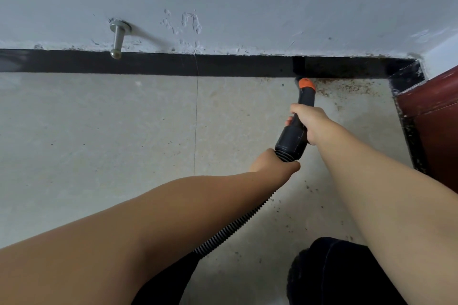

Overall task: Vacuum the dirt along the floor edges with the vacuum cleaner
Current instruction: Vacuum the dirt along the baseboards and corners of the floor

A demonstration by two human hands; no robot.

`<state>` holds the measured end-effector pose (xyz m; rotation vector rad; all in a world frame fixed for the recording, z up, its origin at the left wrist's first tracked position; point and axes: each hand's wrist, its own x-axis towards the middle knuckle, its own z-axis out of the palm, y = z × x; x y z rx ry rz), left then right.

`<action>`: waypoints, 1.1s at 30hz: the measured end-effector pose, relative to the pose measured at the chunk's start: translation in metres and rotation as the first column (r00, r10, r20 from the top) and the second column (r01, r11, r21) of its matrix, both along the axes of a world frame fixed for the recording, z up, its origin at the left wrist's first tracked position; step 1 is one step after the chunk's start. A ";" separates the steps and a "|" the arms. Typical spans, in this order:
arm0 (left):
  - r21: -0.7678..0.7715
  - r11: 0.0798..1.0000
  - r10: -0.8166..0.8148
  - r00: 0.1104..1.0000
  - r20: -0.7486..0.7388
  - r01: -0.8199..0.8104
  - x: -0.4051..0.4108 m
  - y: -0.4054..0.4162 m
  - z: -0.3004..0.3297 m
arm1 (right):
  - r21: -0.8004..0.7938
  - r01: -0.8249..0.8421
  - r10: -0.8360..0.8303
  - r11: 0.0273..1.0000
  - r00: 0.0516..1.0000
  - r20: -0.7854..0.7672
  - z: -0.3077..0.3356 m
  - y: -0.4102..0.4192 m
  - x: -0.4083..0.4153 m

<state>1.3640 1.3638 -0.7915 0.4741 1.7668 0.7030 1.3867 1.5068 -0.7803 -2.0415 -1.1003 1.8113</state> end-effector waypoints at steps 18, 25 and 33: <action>-0.003 0.985 0.172 0.982 0.078 -0.173 -0.005 -0.030 -0.007 | -0.018 -0.175 0.175 0.984 0.985 -0.010 0.003 -0.029 -0.030; 0.001 0.969 0.247 0.966 0.078 -0.248 -0.010 -0.041 -0.006 | -0.002 -0.230 0.230 0.973 0.973 0.000 0.002 -0.041 -0.046; -0.004 0.968 0.250 0.961 0.121 -0.252 -0.011 -0.047 0.000 | 0.012 -0.326 0.326 0.945 0.945 0.017 0.007 -0.050 -0.054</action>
